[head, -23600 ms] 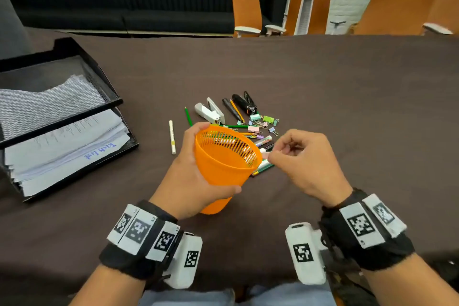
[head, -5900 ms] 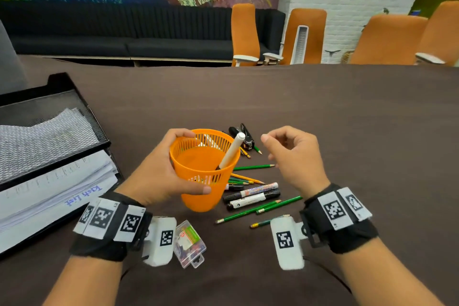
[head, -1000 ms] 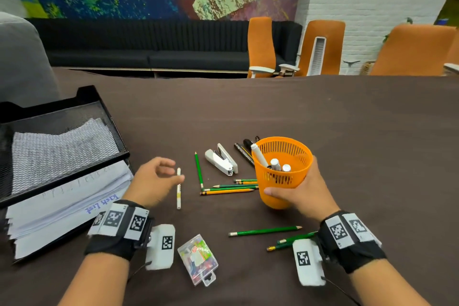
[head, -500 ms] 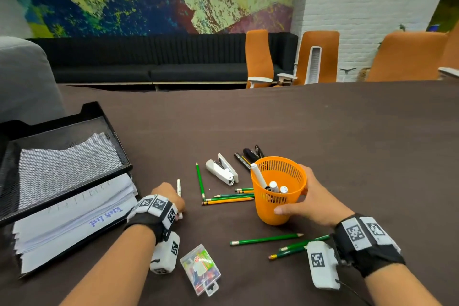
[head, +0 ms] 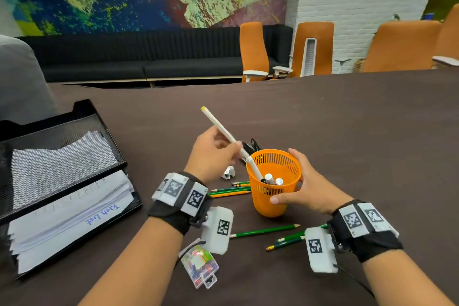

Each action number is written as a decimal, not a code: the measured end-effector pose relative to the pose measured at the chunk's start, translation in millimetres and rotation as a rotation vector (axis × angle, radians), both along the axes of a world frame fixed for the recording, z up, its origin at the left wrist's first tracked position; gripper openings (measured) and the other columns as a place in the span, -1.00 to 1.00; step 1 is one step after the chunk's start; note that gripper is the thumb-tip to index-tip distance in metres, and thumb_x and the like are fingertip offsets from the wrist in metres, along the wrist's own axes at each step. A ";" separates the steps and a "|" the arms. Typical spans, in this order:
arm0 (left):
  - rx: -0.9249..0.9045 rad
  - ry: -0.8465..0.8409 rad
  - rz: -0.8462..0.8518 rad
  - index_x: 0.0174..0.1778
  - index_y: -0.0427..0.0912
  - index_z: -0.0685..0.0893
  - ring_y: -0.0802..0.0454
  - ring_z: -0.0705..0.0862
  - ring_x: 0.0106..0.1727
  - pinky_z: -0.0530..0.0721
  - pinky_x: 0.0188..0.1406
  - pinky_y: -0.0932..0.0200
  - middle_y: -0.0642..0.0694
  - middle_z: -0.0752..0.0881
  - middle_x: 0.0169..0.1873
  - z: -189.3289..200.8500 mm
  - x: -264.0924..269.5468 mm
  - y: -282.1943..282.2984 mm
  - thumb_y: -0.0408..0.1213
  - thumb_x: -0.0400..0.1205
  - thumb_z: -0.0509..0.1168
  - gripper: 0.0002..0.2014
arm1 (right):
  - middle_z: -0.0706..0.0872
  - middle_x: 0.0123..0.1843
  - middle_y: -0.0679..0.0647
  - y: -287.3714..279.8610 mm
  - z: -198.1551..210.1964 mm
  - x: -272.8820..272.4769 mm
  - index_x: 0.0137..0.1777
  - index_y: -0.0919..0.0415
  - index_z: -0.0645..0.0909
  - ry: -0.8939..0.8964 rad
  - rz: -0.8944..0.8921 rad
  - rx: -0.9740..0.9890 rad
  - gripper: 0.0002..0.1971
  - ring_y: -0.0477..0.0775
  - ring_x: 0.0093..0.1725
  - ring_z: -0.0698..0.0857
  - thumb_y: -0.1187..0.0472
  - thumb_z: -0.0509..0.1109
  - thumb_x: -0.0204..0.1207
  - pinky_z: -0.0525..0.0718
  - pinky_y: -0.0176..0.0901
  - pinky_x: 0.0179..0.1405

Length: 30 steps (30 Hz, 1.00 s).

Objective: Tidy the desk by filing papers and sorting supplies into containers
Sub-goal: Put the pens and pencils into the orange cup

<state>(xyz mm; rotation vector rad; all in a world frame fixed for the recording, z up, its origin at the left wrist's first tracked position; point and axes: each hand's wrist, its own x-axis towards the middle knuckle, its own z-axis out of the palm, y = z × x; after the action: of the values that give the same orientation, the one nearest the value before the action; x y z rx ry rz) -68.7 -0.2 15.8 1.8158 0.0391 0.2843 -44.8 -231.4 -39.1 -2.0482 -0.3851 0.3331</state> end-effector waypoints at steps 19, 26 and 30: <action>0.381 0.066 -0.126 -0.12 -0.06 0.70 0.07 0.77 -0.34 0.73 -0.17 0.08 -0.06 0.80 -0.34 -11.4 25.0 -22.2 -0.29 0.61 0.42 -0.95 | 0.43 0.33 -0.27 -0.8 -5.1 3.9 0.70 -0.04 -0.08 0.000 0.008 0.029 0.18 -0.25 0.21 0.55 0.14 0.71 0.26 0.56 -0.44 0.04; 0.442 0.046 -0.022 -0.26 0.02 0.83 0.09 0.70 -0.20 0.71 -0.07 0.07 0.11 0.76 -0.32 -19.3 26.8 -21.0 -0.05 0.64 0.35 -0.78 | 0.40 0.41 -0.19 -0.9 -5.1 4.3 0.70 -0.04 -0.09 -0.024 0.018 0.010 0.19 -0.10 0.36 0.48 0.11 0.71 0.26 0.54 -0.40 0.07; 0.377 0.056 -0.017 -0.30 0.05 0.78 0.06 0.73 -0.21 0.78 -0.04 -0.05 0.12 0.78 -0.30 -18.9 28.6 -17.3 0.05 0.64 0.31 -0.72 | 0.39 0.45 -0.17 -1.4 -7.2 6.5 0.71 -0.04 -0.10 -0.026 0.019 -0.003 0.21 -0.08 0.38 0.47 0.09 0.72 0.24 0.53 -0.19 0.26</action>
<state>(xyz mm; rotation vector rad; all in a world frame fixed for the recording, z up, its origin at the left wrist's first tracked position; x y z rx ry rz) -40.1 -17.5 -3.1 2.1973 0.0097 0.2404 -38.3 -232.7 -46.3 -2.0552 -0.4205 0.3188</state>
